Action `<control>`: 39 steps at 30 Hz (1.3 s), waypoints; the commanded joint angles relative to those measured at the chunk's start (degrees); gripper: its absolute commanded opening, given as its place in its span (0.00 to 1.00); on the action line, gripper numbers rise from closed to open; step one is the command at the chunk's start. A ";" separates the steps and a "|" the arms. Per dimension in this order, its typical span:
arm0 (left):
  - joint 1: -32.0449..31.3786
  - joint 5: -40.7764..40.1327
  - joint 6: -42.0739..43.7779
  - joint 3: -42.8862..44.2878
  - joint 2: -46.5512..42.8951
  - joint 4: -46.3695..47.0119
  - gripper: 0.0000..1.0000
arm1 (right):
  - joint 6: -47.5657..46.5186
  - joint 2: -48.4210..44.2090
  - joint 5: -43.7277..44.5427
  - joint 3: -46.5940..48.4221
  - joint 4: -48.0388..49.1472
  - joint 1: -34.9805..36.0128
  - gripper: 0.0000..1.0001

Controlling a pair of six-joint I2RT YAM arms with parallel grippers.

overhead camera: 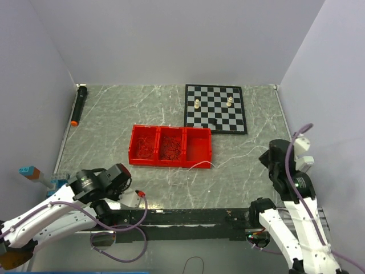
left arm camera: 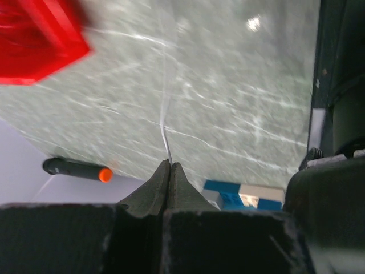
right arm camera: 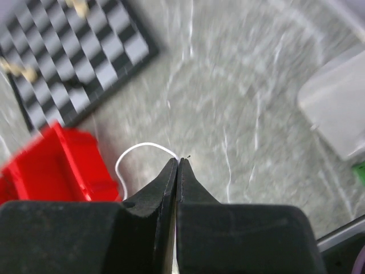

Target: Untangle the cables

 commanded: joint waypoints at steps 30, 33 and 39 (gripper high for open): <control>0.22 3.36 -1.30 6.98 3.53 25.37 0.01 | -7.54 3.85 -34.10 13.14 31.63 -3.78 0.00; 0.22 3.71 0.10 8.65 3.79 24.74 0.01 | -9.29 6.84 -32.71 13.22 33.83 2.53 0.00; 0.22 2.39 2.66 12.52 5.55 25.45 0.01 | -12.55 14.66 -27.35 15.60 34.27 11.69 0.00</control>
